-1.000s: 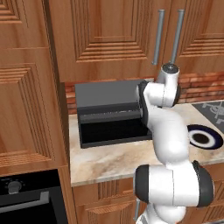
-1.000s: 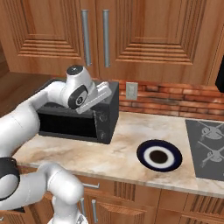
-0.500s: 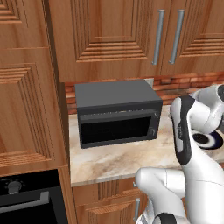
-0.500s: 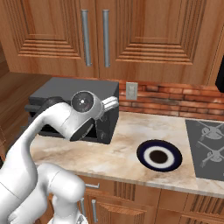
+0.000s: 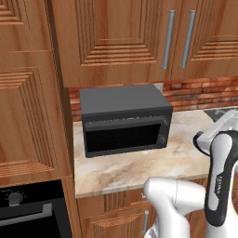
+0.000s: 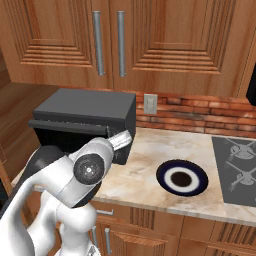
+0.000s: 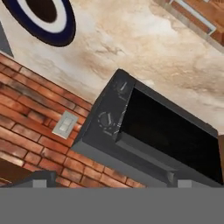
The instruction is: Pull the toaster oven rack outwards. Pick up the baguette from the plate and place it on the toaster oven rack. Close the toaster oven door fully and set the temperature to the lowest setting.
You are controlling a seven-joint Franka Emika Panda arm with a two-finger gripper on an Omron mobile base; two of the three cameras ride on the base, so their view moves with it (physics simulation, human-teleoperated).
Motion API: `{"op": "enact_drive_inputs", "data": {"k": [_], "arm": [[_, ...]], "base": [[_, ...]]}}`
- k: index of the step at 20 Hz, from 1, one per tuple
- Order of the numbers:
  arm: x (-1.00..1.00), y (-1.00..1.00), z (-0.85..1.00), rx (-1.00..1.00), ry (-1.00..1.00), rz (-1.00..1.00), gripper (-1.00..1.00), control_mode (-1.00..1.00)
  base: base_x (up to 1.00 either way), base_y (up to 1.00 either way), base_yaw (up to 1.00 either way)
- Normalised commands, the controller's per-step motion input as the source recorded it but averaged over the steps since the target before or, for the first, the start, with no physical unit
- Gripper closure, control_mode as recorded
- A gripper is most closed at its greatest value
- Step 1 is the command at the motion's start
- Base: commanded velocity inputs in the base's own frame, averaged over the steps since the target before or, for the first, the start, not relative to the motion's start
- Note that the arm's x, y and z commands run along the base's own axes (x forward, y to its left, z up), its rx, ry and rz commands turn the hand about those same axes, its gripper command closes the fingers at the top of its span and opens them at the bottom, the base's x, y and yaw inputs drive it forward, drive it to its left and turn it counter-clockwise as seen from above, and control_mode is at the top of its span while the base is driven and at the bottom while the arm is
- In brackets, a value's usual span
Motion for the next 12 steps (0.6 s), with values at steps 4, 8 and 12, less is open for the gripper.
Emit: {"op": "enact_drive_inputs", "data": {"k": [4, 8, 12], "arm": [[-0.67, 0.23, -0.02, -0.01, -0.05, 0.14, -1.00, -1.00], [-0.72, 0.19, 0.00, 0.00, 0.00, 0.12, -1.00, -1.00], [-0.51, 0.19, 0.00, -0.04, 0.00, 0.20, -1.00, -1.00]], "base": [[0.00, 0.00, 0.00], [0.00, 0.00, 0.00], [0.00, 0.00, 0.00]]}}
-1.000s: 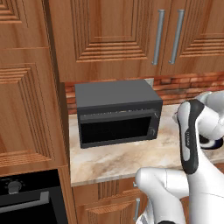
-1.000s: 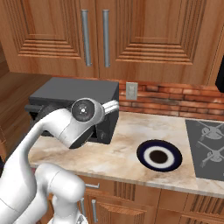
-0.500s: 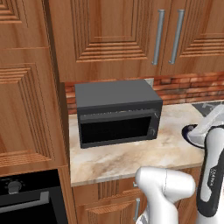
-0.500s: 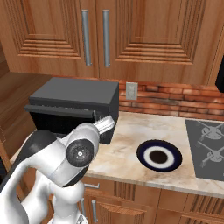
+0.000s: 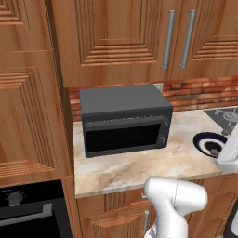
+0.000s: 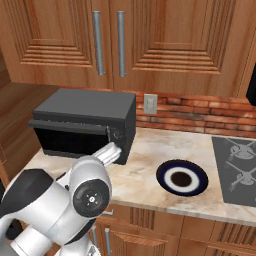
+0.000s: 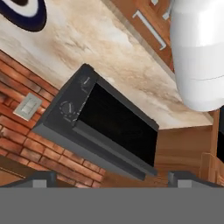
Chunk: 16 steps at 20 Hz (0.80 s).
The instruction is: Pull the toaster oven rack outwards. Pick up the baguette from the plate and place it on the toaster oven rack. Close the toaster oven door fully and set the temperature to the lowest setting.
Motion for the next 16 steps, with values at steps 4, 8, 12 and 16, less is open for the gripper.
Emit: {"op": "enact_drive_inputs", "data": {"k": [4, 8, 12, 16], "arm": [[-0.06, 0.18, -0.05, -0.03, -0.02, 0.15, -1.00, -1.00], [0.11, 0.21, -0.13, 0.00, -0.07, 0.01, -1.00, -1.00], [0.26, 0.21, -0.15, 0.00, -0.10, 0.00, -1.00, -1.00], [0.29, 0.23, -0.23, 0.00, -0.10, -0.09, -1.00, -1.00]], "base": [[0.00, 0.00, 0.00], [0.00, 0.00, 0.00], [0.00, 0.00, 0.00], [0.00, 0.00, 0.00]]}}
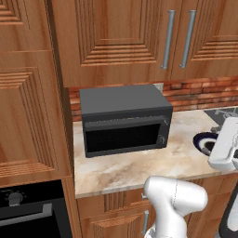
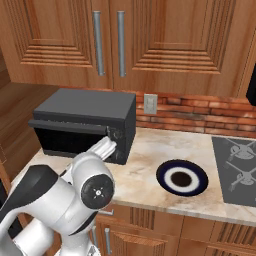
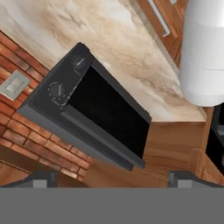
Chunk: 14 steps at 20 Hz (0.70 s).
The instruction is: Pull the toaster oven rack outwards. Pick up the baguette from the plate and place it on the toaster oven rack. Close the toaster oven door fully and set the temperature to the lowest setting.
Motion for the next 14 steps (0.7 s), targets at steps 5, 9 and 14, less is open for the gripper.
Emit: {"op": "enact_drive_inputs", "data": {"k": [5, 9, 14], "arm": [[0.22, 0.07, -0.09, 0.00, -0.03, -0.08, -1.00, -1.00], [0.15, 0.00, -0.06, 0.01, 0.00, -0.07, -1.00, -1.00], [0.11, 0.00, -0.13, 0.06, 0.00, -0.09, -1.00, -1.00]], "base": [[0.00, 0.00, 0.00], [0.00, 0.00, 0.00], [0.00, 0.00, 0.00]]}}
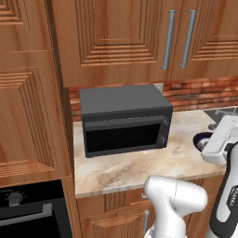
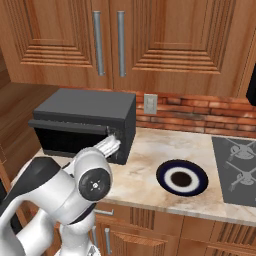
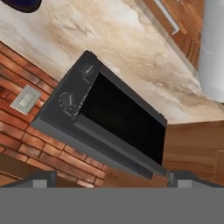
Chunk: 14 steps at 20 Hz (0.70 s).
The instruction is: Pull the toaster oven rack outwards. Pick up the baguette from the plate and place it on the toaster oven rack. Close the toaster oven door fully and set the temperature to the lowest setting.
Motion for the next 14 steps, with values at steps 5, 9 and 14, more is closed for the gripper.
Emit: {"op": "enact_drive_inputs", "data": {"k": [5, 9, 14], "arm": [[0.00, 0.00, -0.30, 0.10, 0.00, -0.06, -1.00, -1.00], [0.00, 0.00, -0.32, 0.11, -0.01, -0.01, -1.00, -1.00], [0.01, 0.04, -0.20, 0.02, -0.10, 0.00, -1.00, -1.00]], "base": [[0.00, 0.00, 0.00], [0.00, 0.00, 0.00], [0.00, 0.00, 0.00]]}}
